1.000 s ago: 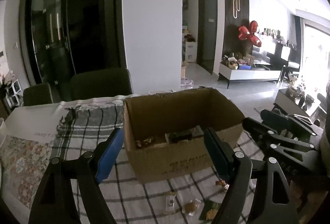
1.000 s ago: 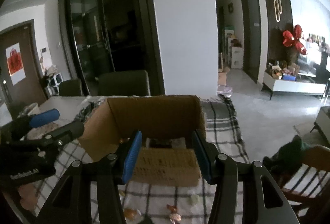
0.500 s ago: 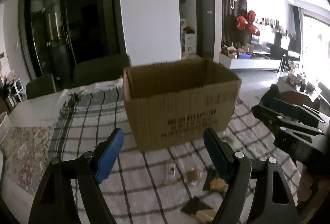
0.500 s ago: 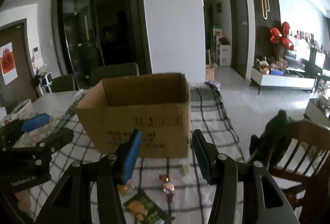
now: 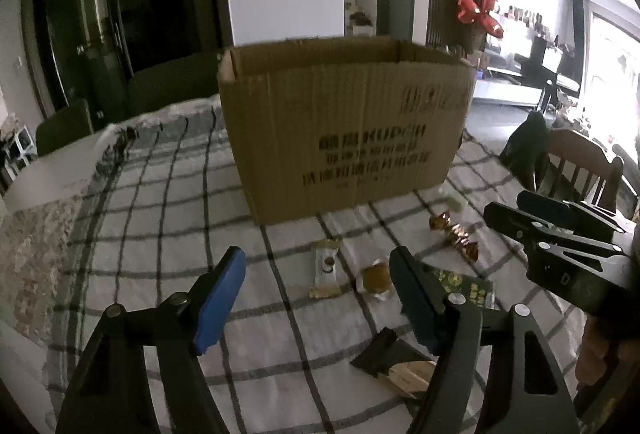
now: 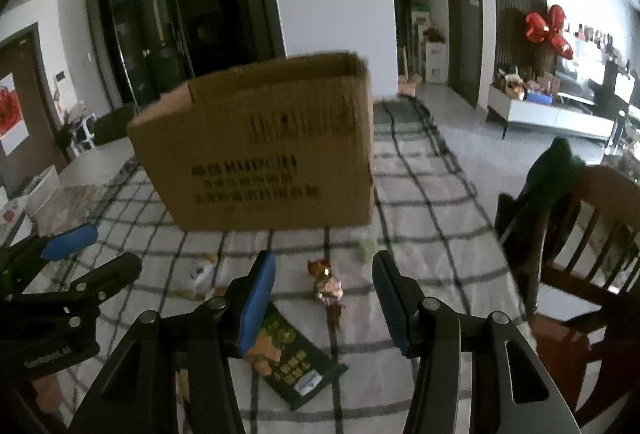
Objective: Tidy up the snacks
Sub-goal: 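Grasp the white wafer bar with the left tool while the right tool grasps the gold candy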
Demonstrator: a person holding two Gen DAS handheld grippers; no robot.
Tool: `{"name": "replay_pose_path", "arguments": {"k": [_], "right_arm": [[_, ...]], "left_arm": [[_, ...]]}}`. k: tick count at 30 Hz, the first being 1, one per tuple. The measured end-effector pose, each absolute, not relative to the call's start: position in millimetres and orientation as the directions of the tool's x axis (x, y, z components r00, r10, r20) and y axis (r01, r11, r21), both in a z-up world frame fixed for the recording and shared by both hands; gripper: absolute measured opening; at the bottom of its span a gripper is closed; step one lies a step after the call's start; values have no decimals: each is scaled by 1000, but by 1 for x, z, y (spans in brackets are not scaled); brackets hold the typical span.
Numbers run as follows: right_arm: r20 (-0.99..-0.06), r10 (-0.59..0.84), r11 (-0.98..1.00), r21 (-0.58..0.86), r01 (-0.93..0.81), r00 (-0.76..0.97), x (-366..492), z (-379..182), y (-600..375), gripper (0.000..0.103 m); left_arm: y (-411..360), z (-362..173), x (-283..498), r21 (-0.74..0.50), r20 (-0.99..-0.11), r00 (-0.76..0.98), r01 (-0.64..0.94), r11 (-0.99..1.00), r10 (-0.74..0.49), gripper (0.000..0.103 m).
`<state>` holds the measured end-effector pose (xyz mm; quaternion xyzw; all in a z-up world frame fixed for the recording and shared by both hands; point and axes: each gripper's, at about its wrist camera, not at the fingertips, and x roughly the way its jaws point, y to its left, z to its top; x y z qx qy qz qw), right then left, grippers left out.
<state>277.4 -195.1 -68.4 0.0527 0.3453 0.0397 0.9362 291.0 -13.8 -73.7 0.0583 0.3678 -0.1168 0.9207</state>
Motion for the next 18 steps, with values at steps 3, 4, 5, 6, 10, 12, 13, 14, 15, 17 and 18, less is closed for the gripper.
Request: {"name": "replay_pose_path", "arguments": {"k": [3, 4, 5, 6, 10, 12, 13, 14, 15, 17, 18], "right_arm": [[-668, 124, 989, 146, -34, 734, 283, -80, -194, 52], [-676, 125, 988, 149, -32, 726, 285, -84, -194, 51], [-683, 127, 988, 153, -30, 719, 287, -87, -194, 51], [-688, 130, 987, 157, -29, 714, 288, -90, -194, 51], [-707, 132, 986, 163, -22, 695, 291, -100, -193, 47], [-714, 135, 986, 165, -22, 687, 293, -104, -193, 43], [-716, 135, 986, 165, -22, 685, 294, -106, -194, 43], [-718, 135, 986, 164, -22, 683, 295, -107, -194, 43], [-718, 133, 986, 163, -21, 683, 295, -107, -194, 41], [-724, 133, 987, 159, -24, 677, 298, -109, -194, 36], [-724, 136, 987, 160, -27, 676, 298, -109, -193, 34]], "left_arm": [[-13, -84, 299, 5, -715, 676, 260, 966, -178, 70], [-14, -86, 301, -2, -722, 668, 261, 965, -182, 68], [-14, -89, 303, -7, -727, 661, 263, 965, -185, 67], [-14, -92, 305, -10, -732, 655, 263, 965, -186, 66], [-15, -104, 315, -19, -748, 636, 263, 965, -188, 60], [-17, -108, 319, -25, -756, 626, 268, 963, -194, 57], [-18, -110, 319, -27, -757, 623, 271, 962, -197, 55], [-18, -112, 321, -30, -761, 617, 273, 962, -199, 52], [-19, -114, 323, -33, -763, 614, 273, 962, -200, 51], [-18, -118, 327, -44, -769, 605, 271, 962, -206, 48], [-18, -119, 328, -51, -772, 600, 270, 962, -209, 46]]}}
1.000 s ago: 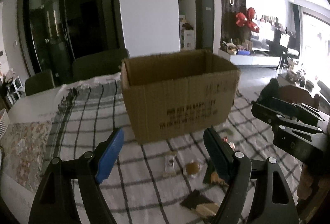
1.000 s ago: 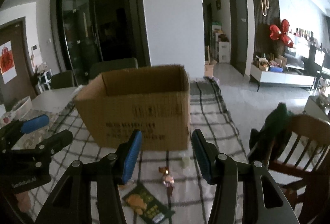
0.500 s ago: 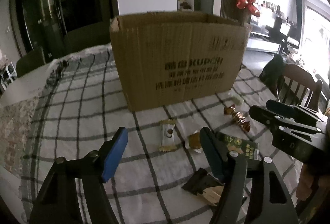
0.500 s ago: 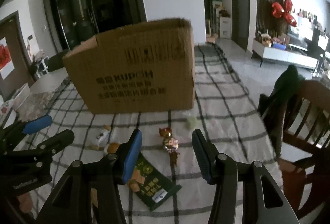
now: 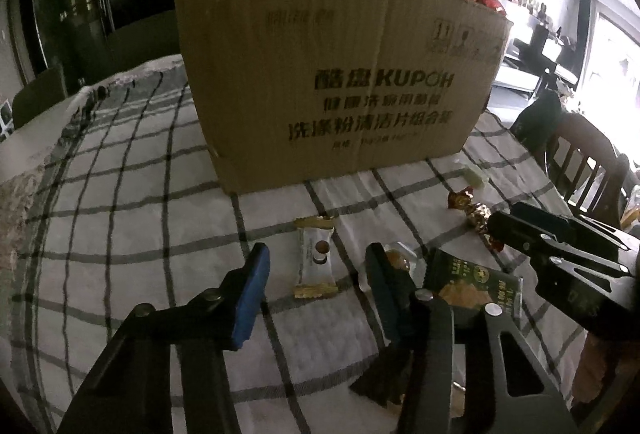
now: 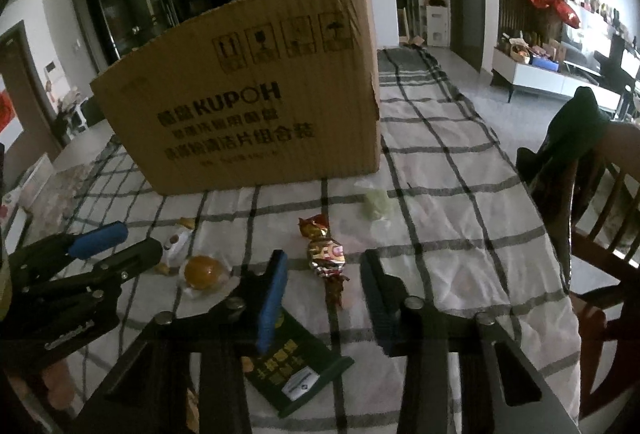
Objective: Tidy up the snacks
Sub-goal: 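Grasp the white wafer bar with the left tool while the right tool grasps the gold candy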
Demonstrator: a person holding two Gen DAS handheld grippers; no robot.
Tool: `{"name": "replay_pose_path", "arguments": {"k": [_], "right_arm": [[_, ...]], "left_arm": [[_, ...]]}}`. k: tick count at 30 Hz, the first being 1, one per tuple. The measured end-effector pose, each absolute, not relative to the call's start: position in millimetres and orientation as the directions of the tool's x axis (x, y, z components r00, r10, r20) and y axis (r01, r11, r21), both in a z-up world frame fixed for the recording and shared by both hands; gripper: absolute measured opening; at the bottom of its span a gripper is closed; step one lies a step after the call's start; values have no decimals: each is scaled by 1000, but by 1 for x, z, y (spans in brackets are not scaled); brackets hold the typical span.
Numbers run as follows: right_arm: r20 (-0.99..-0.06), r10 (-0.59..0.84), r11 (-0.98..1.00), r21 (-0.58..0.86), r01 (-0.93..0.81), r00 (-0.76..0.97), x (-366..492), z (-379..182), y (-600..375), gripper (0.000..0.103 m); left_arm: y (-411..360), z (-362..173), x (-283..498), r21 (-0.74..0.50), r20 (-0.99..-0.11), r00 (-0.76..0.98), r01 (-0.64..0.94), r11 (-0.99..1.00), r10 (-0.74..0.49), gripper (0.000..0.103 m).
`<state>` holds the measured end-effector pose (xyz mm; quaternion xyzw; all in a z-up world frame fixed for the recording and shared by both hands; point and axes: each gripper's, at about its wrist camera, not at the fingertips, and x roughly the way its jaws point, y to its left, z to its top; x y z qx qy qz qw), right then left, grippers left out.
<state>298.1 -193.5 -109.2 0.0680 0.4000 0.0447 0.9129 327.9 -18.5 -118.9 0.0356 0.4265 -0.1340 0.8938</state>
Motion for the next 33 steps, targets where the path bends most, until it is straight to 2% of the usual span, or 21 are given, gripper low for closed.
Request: {"name": "replay_pose_path", "arguments": {"k": [8, 17, 31, 33], "right_arm": [[-733, 145, 988, 149, -50, 665, 303, -113, -186, 28], [-737, 157, 984, 173, -41, 657, 310, -117, -190, 22], [-757, 163, 980, 197, -17, 633, 321, -127, -196, 22], [-757, 161, 980, 198, -13, 634, 320, -129, -196, 18]], "left_arm": [[-16, -129, 339, -100, -790, 564, 267, 958, -239, 33], [-23, -135, 349, -105, -800, 547, 276, 955, -246, 25], [-23, -142, 356, -108, -812, 534, 260, 960, -236, 21], [-24, -142, 355, -102, -810, 538, 263, 959, -234, 20]]}}
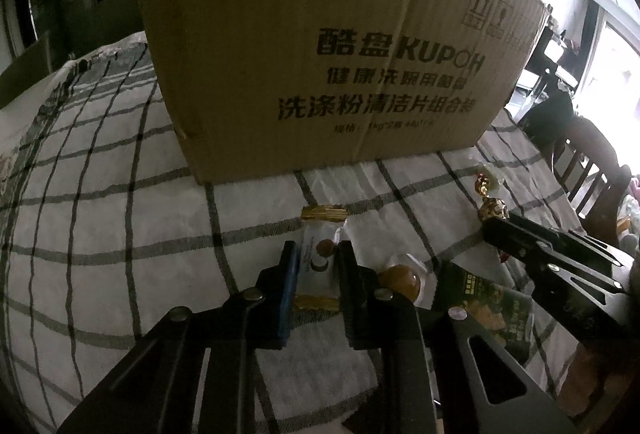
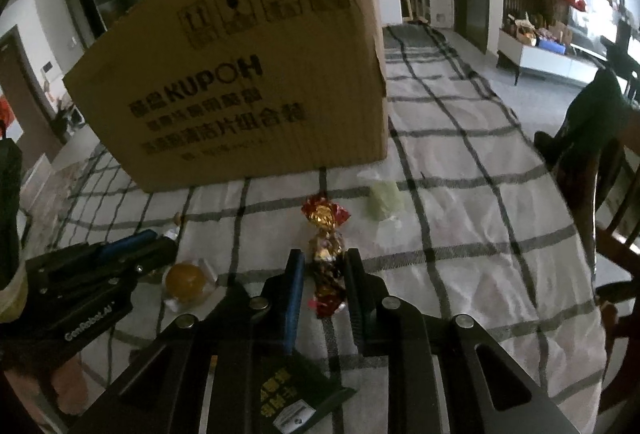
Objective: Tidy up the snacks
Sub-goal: 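Grasp the white wafer bar with the left tool while the right tool grasps the gold candy, then lift both held snacks into the box and open both tools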
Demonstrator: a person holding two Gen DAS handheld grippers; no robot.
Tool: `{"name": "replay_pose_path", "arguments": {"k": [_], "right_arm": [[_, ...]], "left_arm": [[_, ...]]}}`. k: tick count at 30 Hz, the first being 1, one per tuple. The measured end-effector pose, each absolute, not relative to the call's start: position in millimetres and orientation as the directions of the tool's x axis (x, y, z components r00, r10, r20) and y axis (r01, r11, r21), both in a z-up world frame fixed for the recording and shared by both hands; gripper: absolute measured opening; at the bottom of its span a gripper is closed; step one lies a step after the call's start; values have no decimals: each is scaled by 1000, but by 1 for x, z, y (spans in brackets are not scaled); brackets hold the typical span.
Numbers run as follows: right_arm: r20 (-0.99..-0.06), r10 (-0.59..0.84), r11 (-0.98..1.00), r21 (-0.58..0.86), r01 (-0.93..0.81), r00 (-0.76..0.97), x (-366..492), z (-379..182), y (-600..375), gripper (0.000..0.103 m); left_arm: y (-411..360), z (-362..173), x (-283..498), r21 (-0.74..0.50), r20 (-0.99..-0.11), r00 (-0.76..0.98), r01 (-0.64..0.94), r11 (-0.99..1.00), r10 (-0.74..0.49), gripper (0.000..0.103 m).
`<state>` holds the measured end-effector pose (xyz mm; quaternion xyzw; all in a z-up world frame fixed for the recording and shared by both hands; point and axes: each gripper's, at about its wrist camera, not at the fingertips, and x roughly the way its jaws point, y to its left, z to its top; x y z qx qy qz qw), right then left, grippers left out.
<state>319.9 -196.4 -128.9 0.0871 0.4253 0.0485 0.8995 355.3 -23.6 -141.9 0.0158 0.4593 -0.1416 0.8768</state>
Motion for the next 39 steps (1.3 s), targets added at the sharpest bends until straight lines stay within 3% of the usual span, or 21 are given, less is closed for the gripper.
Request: {"name": "replay_pose_path", "arguments": {"k": [17, 39], "right_arm": [[-683, 194, 974, 217, -58, 704, 298, -88, -192, 18], [-494, 265, 954, 260, -150, 828, 291, 2, -196, 18]], "left_arm": [[-24, -92, 331, -124, -749, 605, 274, 954, -271, 20], [-24, 13, 316, -92, -571, 763, 305, 948, -301, 20]]}}
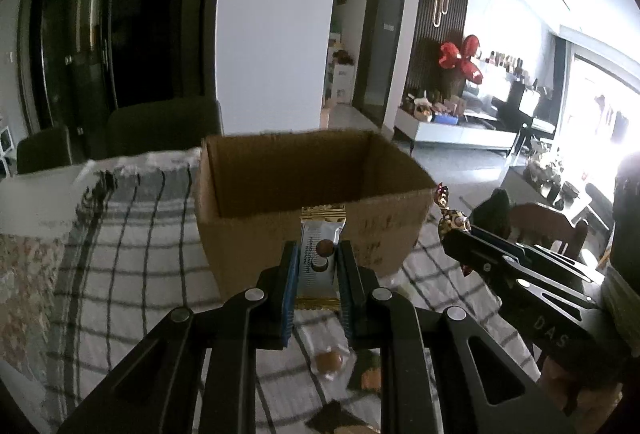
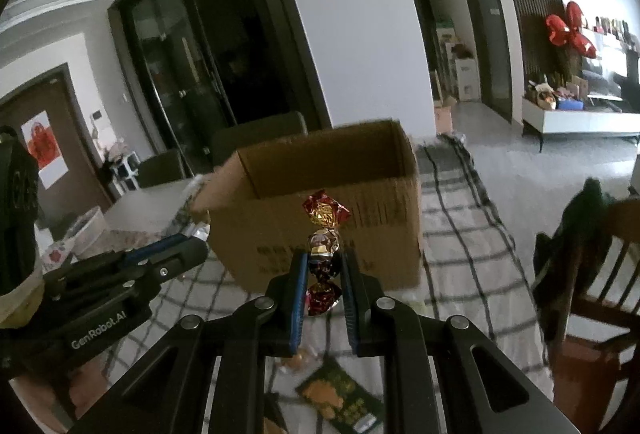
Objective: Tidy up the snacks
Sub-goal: 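Lift both held snacks into the box and open both tools, then withdraw both tools from the box toward the remaining snacks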
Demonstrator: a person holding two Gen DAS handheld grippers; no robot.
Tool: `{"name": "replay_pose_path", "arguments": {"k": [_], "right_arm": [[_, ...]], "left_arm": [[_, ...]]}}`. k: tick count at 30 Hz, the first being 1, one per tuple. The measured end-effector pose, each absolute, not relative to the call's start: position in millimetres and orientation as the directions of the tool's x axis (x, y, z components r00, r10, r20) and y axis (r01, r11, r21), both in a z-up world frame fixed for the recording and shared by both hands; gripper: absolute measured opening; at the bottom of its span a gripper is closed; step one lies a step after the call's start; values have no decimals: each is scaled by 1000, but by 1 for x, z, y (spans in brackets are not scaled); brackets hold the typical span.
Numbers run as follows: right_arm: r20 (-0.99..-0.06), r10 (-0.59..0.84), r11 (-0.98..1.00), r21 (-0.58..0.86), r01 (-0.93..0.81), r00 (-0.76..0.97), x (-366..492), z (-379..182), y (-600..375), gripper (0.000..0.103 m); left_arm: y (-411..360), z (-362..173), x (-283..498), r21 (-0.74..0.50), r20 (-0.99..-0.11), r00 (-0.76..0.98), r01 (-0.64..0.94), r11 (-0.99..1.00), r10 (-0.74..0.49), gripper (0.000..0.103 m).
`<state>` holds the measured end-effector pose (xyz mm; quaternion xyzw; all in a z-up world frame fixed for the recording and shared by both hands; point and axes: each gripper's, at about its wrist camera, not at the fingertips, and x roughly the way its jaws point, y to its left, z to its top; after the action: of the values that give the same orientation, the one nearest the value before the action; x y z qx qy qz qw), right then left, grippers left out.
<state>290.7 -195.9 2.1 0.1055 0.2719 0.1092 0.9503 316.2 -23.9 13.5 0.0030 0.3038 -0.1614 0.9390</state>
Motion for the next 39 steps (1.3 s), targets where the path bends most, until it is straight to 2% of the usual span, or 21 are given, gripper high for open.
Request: {"name": "replay_pose_path", "arguments": {"k": [12, 28, 29, 31, 32, 33, 34, 36, 39], "right_arm": [[-409, 257, 958, 230, -174, 875, 329, 40, -195, 18], [-436, 264, 958, 225, -180, 860, 389, 39, -196, 18], [-445, 257, 959, 225, -171, 858, 392, 38, -197, 18], [-458, 247, 962, 225, -157, 854, 395, 36, -197, 22], [-466, 243, 962, 227, -150, 851, 397, 35, -197, 27], [-467, 240, 963, 228, -146, 851, 397, 34, -198, 42], [-457, 234, 964, 226, -143, 858, 394, 34, -198, 47], [-447, 224, 967, 213, -141, 866, 390, 34, -199, 47], [-444, 213, 971, 197, -137, 871, 382, 35, -199, 47]], "left_arm": [[-18, 40, 358, -101, -542, 793, 267, 958, -279, 20], [-21, 28, 424, -89, -606, 770, 188, 978, -203, 20], [-20, 27, 427, -91, -608, 770, 176, 980, -195, 22], [-18, 25, 429, -92, -611, 769, 168, 982, -189, 37], [-18, 26, 427, -83, -606, 775, 162, 983, -178, 45], [-19, 27, 425, -71, -599, 783, 157, 985, -167, 47], [-20, 27, 422, -62, -596, 787, 157, 986, -162, 47], [-20, 28, 416, -57, -595, 788, 156, 986, -159, 53], [-18, 30, 405, -46, -586, 797, 147, 988, -146, 54]]}}
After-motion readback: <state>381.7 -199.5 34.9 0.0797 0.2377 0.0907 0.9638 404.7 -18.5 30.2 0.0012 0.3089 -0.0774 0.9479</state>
